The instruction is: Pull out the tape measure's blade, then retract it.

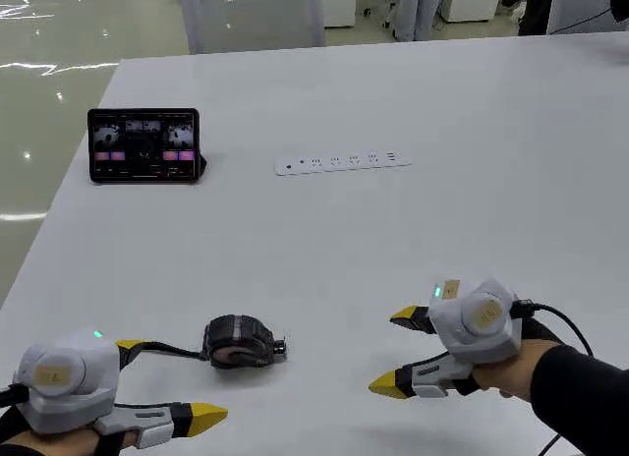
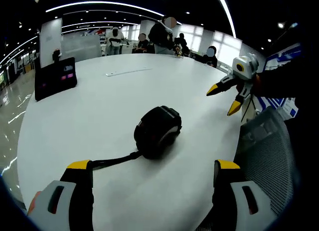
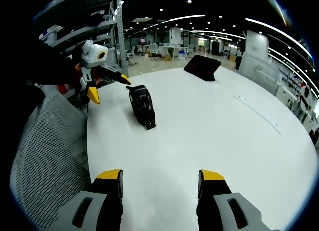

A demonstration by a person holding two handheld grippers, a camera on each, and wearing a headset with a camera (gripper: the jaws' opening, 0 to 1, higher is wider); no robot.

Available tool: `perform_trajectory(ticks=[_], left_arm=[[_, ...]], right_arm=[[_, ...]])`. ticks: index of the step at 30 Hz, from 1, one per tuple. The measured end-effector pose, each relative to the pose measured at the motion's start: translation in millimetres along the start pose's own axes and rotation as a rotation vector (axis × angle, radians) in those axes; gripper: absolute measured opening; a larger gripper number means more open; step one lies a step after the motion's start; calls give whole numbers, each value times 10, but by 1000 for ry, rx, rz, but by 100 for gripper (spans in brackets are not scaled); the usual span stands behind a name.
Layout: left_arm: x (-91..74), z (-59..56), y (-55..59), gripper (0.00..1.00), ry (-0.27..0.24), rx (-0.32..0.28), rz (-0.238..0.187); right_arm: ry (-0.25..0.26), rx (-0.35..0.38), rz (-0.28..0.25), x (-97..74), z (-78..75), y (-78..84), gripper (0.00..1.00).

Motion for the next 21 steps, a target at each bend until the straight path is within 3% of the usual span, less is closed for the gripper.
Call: perform_trajectory(ticks=[5, 9, 21], left_arm=[[-73, 23, 57, 99, -11, 38, 26], [-149, -24, 107, 99, -15, 49, 36], [-244, 73, 157, 99, -24, 13, 28]], right_arm=[[25, 40, -8, -84, -76, 130, 63], [38, 76, -22, -151, -126, 247, 67], [73, 126, -11, -381, -256, 621, 81]])
Point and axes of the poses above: the centre of the closed fingertips' face, and the gripper's own axes: x roughly forward along the fingers, z roughly to its left, y roughly out of its underside, the point moved 6 cm from there along -x, roughly backward along the fingers, and after that the axes turned 11 degrees about z, right-handed, at the moved point
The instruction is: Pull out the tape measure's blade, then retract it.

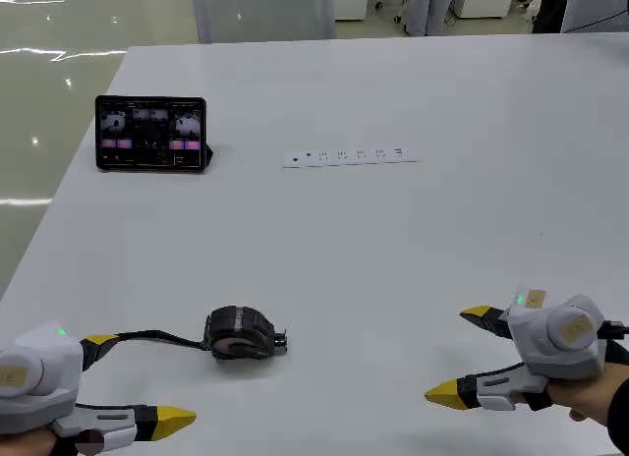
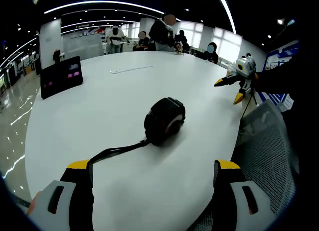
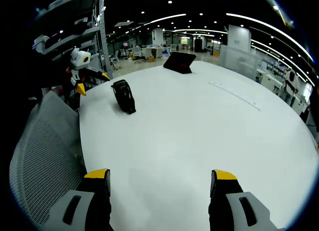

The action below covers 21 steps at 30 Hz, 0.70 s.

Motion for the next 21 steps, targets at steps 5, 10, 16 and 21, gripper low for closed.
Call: perform_trajectory(ticks=[5, 10, 16, 21], left_arm=[[-27, -5, -21, 99, 0, 9, 1], [-46, -18, -54, 99, 6, 17, -2], [-63, -22, -56, 99, 7, 21, 0], [-83, 2, -37, 99, -8, 25, 2]], right_arm=[[-4, -1, -16, -114, -72, 93, 87], [10, 13, -17, -236, -152, 137, 94], [10, 1, 1, -300, -218, 242, 99], [-5, 12, -1, -325, -168, 247, 99]])
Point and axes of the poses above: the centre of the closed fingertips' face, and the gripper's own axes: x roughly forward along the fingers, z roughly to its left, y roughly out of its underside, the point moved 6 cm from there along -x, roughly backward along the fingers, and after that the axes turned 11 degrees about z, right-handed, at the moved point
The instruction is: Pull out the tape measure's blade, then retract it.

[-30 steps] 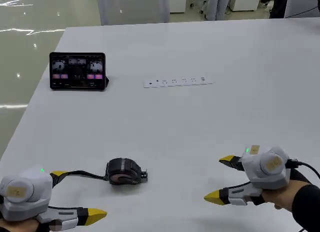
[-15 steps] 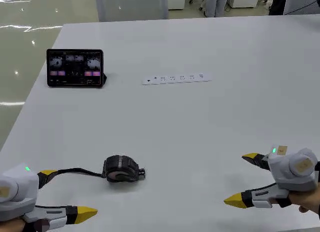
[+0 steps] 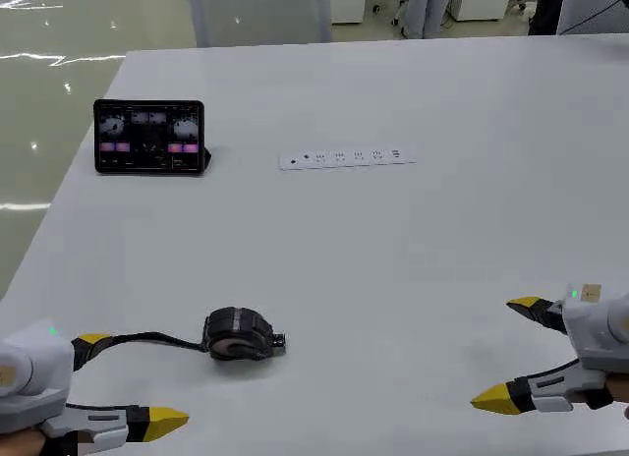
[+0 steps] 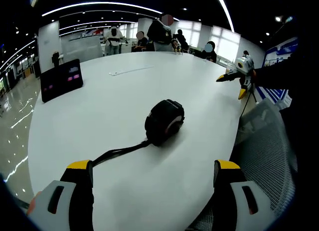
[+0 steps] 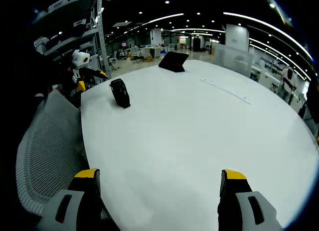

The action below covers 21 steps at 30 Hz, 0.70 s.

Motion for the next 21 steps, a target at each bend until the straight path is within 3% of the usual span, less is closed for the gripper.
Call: perform_trajectory(ticks=[2, 21], left_arm=[[-10, 5, 3, 99, 0, -2, 0], [-22, 30, 6, 99, -7, 5, 14]], right_arm=[[-18, 20, -5, -8, 40, 3, 99], [3, 18, -4, -89, 52, 62, 99]])
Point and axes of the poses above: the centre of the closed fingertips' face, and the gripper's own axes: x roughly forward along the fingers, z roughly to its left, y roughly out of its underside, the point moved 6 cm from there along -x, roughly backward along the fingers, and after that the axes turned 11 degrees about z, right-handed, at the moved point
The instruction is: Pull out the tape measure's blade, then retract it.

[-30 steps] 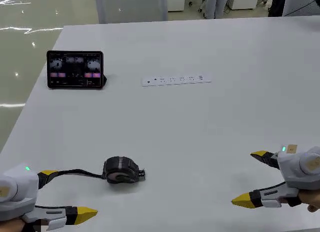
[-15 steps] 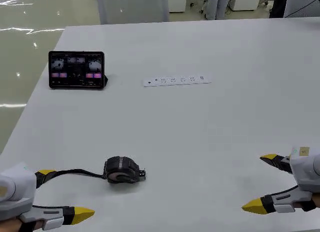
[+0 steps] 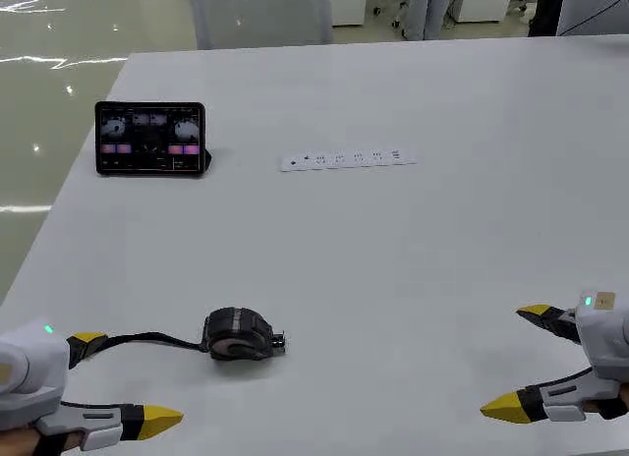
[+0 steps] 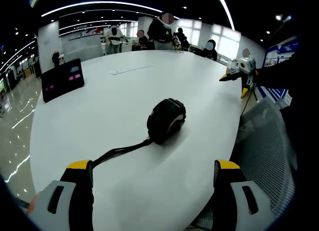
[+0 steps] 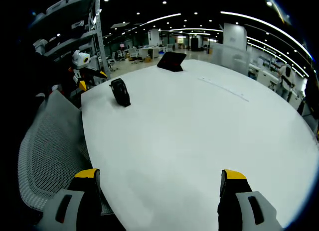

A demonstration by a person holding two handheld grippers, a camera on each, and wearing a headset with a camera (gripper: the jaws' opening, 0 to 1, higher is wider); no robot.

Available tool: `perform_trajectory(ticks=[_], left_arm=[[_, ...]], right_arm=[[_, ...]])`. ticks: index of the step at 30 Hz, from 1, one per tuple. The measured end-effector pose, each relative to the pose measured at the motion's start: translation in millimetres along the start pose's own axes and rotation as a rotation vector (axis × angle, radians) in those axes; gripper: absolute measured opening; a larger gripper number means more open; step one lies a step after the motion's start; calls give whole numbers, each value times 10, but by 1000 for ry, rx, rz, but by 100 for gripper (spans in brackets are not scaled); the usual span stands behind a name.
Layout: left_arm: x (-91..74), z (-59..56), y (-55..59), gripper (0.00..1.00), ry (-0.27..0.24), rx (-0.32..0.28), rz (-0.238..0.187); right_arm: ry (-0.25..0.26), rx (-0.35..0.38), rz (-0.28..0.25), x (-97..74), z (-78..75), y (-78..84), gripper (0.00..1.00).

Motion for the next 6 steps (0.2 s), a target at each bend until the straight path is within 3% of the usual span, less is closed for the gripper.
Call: perform_trajectory(ticks=[6], left_arm=[[-5, 1, 5, 99, 1, -3, 0]], right_arm=[[1, 0, -5, -1, -15, 8, 99]])
Point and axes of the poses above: the centre of the closed fingertips' face, and the gripper's own axes: x roughly forward along the fingers, z roughly to its left, y roughly out of its underside, the point moved 6 cm from there along -x, roughly backward along the fingers, and after that the axes turned 11 degrees about z, right-handed, at the moved point
